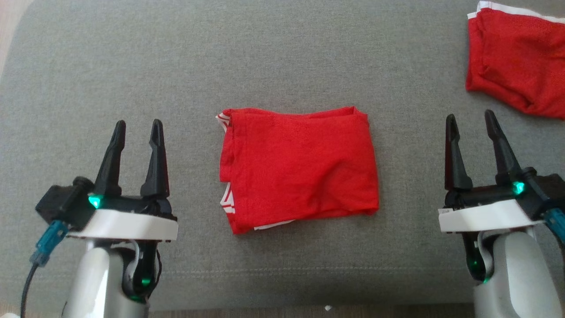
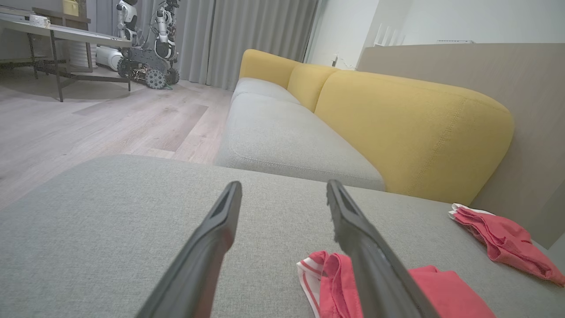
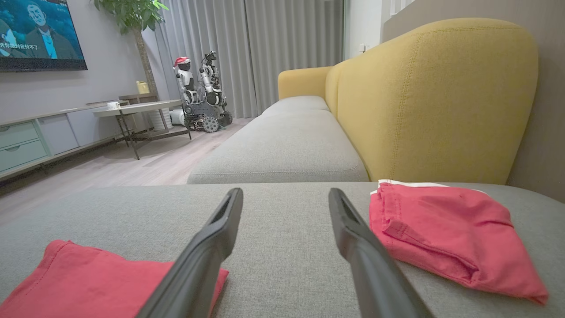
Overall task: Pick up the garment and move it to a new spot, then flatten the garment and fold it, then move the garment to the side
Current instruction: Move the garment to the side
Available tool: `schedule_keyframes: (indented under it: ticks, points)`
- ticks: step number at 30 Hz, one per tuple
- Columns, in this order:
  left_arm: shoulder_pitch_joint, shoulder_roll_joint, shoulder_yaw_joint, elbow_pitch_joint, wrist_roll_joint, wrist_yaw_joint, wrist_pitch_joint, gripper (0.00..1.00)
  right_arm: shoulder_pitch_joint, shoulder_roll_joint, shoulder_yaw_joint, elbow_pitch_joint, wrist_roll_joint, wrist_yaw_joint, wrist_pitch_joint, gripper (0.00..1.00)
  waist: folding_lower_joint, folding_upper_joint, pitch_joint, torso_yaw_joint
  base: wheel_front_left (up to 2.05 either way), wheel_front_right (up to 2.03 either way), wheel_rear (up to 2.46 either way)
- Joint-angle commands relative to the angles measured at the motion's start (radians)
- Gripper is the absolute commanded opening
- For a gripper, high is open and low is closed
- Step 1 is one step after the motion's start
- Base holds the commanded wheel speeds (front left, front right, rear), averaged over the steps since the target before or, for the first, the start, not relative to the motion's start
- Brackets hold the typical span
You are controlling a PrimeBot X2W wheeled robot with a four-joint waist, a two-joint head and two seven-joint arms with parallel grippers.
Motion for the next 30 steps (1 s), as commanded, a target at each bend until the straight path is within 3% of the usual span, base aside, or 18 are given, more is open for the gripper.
schedule_keyframes:
  ticks: [1,10,18,30]
  points:
    - [-0.023,0.006,0.031,-0.032,-0.003,0.004,-0.012,1.0,-0.016,0.01,0.024,-0.03,0.001,-0.001,-0.011,1.0,0.0,0.0,0.0,0.0,0.0,0.0,0.0]
    - [-0.028,0.006,0.026,-0.028,-0.008,0.004,-0.012,1.0,-0.016,0.012,0.033,-0.008,0.013,-0.001,-0.01,1.0,0.0,0.0,0.005,-0.001,0.0,0.0,0.0]
    - [-0.04,0.006,0.017,-0.027,-0.013,0.003,-0.012,1.0,-0.043,0.013,0.187,0.118,0.122,-0.001,0.094,1.0,0.0,0.0,0.025,0.009,0.0,0.0,0.0]
    - [-0.061,0.006,0.008,-0.028,-0.022,0.004,-0.012,1.0,-0.12,0.014,0.236,0.278,0.217,-0.001,0.209,1.0,0.0,0.0,0.069,0.045,0.0,0.0,0.0]
